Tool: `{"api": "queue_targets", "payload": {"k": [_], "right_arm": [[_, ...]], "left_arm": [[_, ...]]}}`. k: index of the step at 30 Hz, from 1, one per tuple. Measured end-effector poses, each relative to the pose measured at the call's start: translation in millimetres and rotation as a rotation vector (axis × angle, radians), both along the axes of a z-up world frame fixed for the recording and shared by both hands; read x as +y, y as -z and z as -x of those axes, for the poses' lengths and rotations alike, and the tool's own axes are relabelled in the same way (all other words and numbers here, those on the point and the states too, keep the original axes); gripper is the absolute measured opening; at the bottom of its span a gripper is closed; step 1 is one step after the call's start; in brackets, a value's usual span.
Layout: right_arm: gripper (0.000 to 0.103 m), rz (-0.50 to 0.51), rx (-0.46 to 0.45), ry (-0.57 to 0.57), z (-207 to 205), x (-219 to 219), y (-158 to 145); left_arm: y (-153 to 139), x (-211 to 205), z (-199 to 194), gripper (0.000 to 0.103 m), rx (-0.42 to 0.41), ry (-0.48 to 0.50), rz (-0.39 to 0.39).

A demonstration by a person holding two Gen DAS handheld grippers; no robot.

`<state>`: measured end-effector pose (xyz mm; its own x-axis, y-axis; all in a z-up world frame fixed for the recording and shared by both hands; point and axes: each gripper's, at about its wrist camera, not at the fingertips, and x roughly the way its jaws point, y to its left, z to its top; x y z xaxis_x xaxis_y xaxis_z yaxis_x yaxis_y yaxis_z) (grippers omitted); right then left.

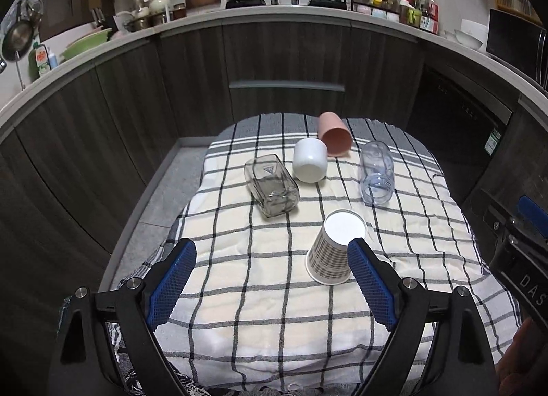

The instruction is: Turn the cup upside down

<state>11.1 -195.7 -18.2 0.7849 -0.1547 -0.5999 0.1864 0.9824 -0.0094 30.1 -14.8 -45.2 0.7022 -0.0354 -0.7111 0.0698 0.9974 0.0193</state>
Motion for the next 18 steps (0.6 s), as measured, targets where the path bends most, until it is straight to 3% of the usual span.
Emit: {"api": "queue_targets", "payload": {"k": [6,18], "right_arm": [[0.089,0.024,-0.013,-0.007,5.3,3.9,1.2],[0.089,0.033,-0.033,-0.003,12.8,6.9,1.5]], "left_arm": [[-2.2,3.5,7.9,0.097,-0.049,-0.016,0.004],[-10.7,9.2,20.8,0.098,-0.129,-0.032,0.013]]}}
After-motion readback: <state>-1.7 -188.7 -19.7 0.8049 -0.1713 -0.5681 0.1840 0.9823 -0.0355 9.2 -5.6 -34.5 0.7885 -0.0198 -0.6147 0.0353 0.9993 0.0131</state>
